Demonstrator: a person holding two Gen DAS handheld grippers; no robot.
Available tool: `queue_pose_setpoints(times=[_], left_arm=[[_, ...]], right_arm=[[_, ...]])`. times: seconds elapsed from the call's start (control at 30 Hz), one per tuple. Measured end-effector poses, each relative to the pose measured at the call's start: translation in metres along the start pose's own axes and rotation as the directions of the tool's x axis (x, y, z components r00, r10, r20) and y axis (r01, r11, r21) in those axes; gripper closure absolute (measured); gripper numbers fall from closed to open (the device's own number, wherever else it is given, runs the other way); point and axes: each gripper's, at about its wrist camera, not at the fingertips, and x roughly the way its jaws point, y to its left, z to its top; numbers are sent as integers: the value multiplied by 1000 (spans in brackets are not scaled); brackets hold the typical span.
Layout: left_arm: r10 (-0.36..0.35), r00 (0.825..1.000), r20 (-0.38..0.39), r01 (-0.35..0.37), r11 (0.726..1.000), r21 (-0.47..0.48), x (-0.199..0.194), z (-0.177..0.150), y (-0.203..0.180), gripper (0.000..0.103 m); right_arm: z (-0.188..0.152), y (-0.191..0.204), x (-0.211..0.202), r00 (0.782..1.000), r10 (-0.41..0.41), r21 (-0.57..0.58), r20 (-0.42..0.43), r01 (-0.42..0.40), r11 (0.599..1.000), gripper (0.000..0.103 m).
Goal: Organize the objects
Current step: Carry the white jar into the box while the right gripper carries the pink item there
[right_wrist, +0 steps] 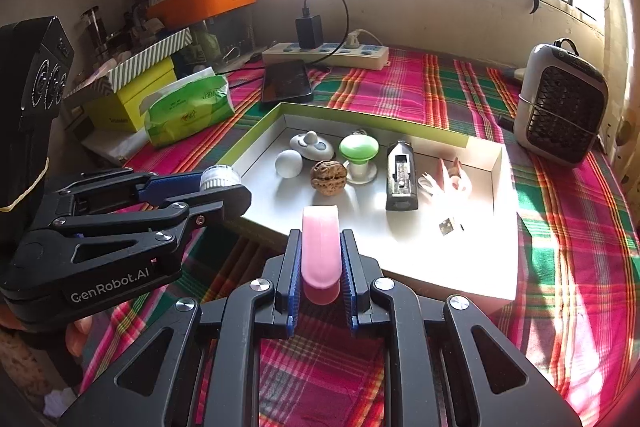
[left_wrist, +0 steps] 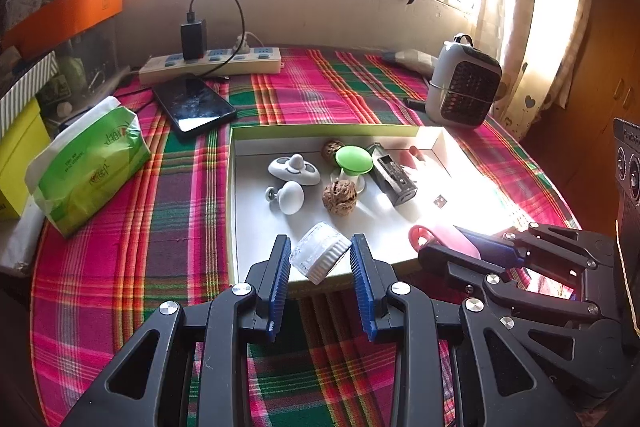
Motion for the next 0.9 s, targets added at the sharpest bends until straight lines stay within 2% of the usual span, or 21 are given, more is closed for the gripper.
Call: queue_pose_setpoints(times=[0.9], left_arm=[[28, 998, -60, -29, 999, -19, 46, 18, 7, 75]], right_arm=[[24, -29, 46, 998, -15, 36, -60, 17, 999, 84]])
